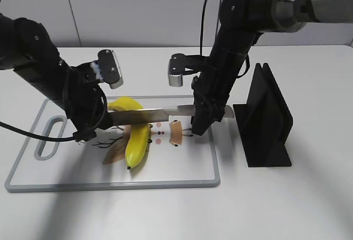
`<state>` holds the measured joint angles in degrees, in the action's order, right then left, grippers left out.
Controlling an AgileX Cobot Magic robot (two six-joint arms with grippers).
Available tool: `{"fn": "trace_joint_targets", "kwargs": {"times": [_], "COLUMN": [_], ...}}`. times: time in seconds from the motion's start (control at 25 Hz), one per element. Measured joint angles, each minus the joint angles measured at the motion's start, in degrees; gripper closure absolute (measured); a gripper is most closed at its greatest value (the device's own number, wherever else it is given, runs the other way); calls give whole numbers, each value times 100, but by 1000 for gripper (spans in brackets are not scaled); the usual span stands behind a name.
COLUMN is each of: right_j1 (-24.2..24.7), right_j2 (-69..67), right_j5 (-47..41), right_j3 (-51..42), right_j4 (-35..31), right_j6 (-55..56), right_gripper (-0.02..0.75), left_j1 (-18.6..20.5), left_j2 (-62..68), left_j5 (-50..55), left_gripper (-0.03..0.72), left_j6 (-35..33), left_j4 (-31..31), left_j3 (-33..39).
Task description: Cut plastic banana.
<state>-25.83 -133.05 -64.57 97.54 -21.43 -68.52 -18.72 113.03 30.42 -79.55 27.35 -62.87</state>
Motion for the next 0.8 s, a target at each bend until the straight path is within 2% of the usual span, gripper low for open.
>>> {"fn": "trace_joint_targets", "kwargs": {"times": [0.32, 0.52, 0.8], "right_j1": [-27, -82, -82], "right_j2": [309, 795, 1498], "right_j5": [-54, -91, -354], "right_j3": [-34, -71, -65], "right_j4": [18, -31, -152], "right_j6": [87, 87, 104], "right_gripper": [539, 540, 543], "left_j1": [-28, 7, 25], "left_j2": [-470, -1105, -1892], "left_j5": [90, 695, 1560], "left_gripper": [665, 675, 690], "left_j6": [18, 99, 171], "left_j4": [-74, -324, -362], "left_j3": [118, -38, -237]}}
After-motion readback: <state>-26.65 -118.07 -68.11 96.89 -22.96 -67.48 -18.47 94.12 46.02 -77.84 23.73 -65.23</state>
